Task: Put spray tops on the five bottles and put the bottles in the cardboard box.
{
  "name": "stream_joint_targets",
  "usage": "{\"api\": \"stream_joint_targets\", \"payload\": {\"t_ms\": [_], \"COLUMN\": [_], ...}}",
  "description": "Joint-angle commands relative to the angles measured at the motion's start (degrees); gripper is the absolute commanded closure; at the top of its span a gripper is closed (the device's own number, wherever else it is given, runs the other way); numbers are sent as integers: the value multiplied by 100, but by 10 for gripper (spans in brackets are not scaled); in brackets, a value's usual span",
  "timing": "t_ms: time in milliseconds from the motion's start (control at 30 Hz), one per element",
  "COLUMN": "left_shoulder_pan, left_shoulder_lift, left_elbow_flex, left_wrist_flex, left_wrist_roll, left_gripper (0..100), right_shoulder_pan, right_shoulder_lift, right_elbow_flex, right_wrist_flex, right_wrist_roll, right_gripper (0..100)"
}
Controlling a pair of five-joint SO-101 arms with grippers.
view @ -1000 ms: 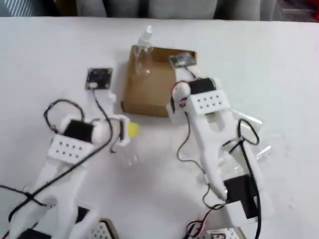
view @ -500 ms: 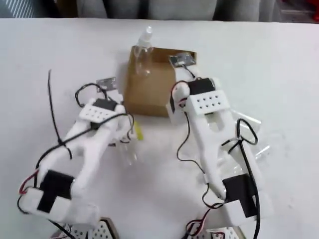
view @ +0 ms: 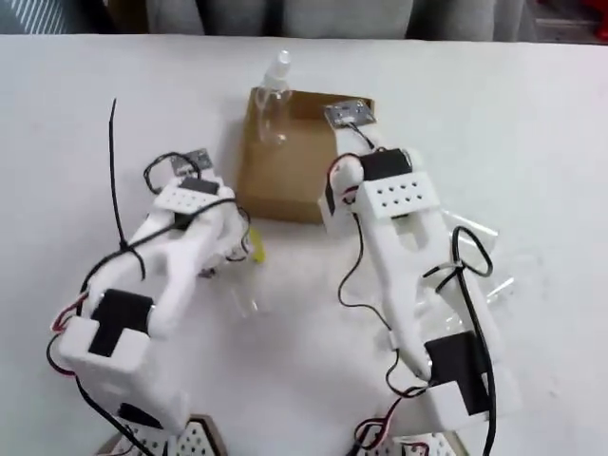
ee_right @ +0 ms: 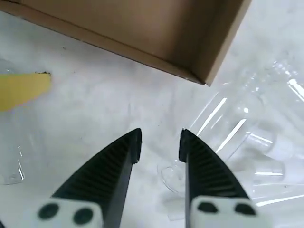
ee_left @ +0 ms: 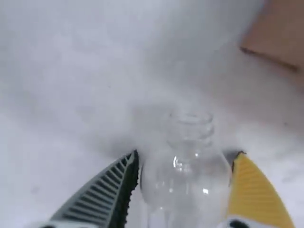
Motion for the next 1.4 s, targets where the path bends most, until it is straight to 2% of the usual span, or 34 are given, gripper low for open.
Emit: {"api": "stream_joint_targets", "payload": {"t_ms": [0, 67, 133, 167, 233, 367, 633, 867, 1033, 1100, 1233, 1300, 1367], "left_shoulder_pan": [48, 48, 48, 48, 48, 13, -145, -681, -716, -725, -725, -725, -725], "left_shoulder_lift": [-31, -31, -31, -40, -66, -75, -84, -92, -92, -92, -84, -84, -84], "left_elbow_flex": [-229, -229, -229, -229, -229, -246, -246, -299, -299, -299, -290, -290, -290], "left_wrist_flex": [-132, -132, -149, -149, -149, -141, -105, -299, -360, -360, -360, -360, -360], "left_wrist_roll": [62, 53, -9, -167, -422, -818, -2708, -3253, -3262, -3262, -3262, -3262, -3262], "left_gripper": [732, 835, 978, 988, 933, 982, 979, 980, 980, 980, 980, 980, 980], "right_shoulder_pan": [57, 66, 92, 145, 286, 813, 2149, 3697, 4743, 4998, 5262, 5235, 5051], "right_shoulder_lift": [-145, -145, -145, -154, -207, -409, -954, -954, -954, -936, -681, -409, -101], "right_elbow_flex": [-35, -35, -35, -35, -62, -308, -378, -369, -378, -369, -378, -378, -387], "right_wrist_flex": [-66, -66, -66, -66, -48, 198, 1086, 1314, 787, 514, 92, -75, -66], "right_wrist_roll": [62, 62, 62, 62, 62, 62, 123, 1345, 2892, 3218, 3305, 3780, 4598], "right_gripper": [883, 883, 883, 883, 883, 883, 883, 883, 883, 883, 883, 883, 883]}}
